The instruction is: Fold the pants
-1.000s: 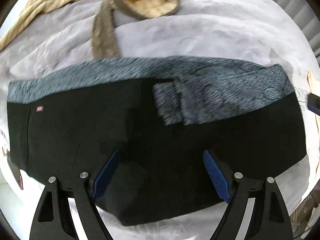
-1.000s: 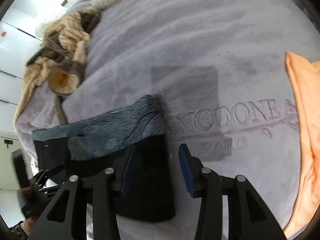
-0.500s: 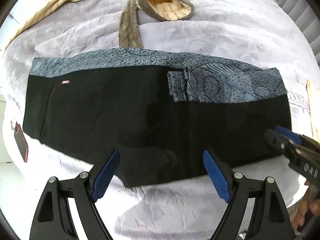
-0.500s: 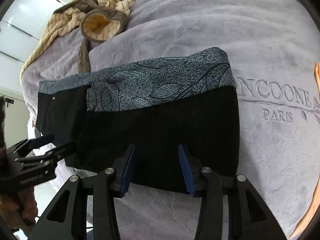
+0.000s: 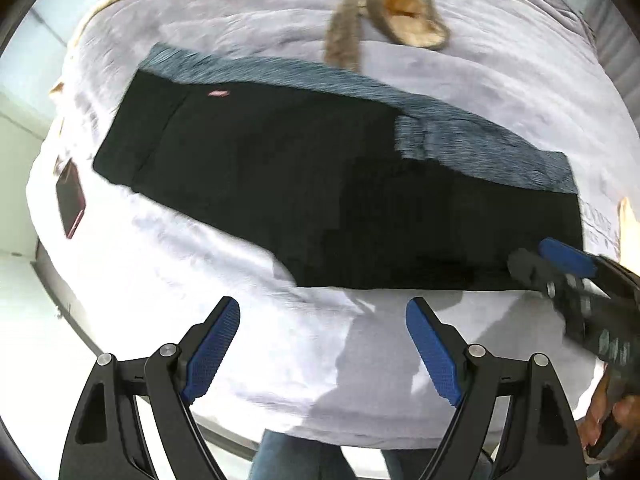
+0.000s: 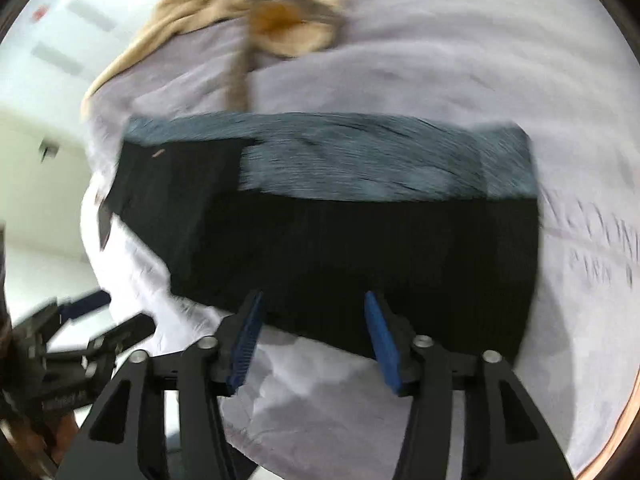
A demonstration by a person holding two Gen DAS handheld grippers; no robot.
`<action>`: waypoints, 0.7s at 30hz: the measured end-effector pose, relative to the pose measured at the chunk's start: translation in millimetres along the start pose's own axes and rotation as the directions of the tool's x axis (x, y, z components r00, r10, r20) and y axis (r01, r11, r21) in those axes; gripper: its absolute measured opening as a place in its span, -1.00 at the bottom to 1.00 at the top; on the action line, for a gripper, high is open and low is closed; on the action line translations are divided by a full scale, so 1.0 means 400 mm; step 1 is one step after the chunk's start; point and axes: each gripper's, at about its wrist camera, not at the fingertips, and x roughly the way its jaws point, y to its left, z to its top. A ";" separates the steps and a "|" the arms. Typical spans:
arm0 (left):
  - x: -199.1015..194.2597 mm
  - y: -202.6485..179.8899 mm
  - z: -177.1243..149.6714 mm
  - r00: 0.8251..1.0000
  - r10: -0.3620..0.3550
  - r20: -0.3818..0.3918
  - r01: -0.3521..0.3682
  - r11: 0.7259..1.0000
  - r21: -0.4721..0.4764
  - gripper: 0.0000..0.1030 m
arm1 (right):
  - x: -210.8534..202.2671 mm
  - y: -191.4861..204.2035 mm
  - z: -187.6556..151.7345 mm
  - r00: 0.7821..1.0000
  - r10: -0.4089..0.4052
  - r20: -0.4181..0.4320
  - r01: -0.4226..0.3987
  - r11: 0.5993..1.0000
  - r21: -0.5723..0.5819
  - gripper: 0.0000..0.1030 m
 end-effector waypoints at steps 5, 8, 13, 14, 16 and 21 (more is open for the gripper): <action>0.036 0.078 0.027 1.000 0.009 -0.016 -0.009 1.000 0.006 0.67 | 0.046 0.119 -0.006 0.995 -0.095 0.033 0.100 0.974 -0.201 0.28; 0.054 0.112 0.050 1.000 -0.003 -0.027 0.004 0.999 0.035 0.67 | 0.091 0.153 0.001 0.990 -0.138 0.025 0.140 0.965 -0.222 0.28; 0.085 0.148 0.088 0.999 -0.034 -0.029 0.037 0.994 0.103 0.67 | 0.129 0.173 0.012 0.979 -0.200 0.027 0.201 0.958 -0.203 -0.15; 0.095 0.153 0.099 0.999 -0.039 -0.035 0.043 0.992 0.117 0.67 | 0.134 0.165 0.021 0.988 -0.154 0.000 0.152 0.977 -0.148 -0.67; 0.101 0.159 0.110 0.998 -0.056 -0.035 0.060 0.989 0.132 0.67 | 0.122 0.170 0.028 0.989 -0.148 0.019 0.149 0.983 -0.103 -0.72; 0.117 0.165 0.128 0.996 -0.082 -0.023 0.085 0.984 0.158 0.67 | 0.133 0.196 0.017 0.993 -0.119 -0.020 0.117 0.989 -0.093 -0.73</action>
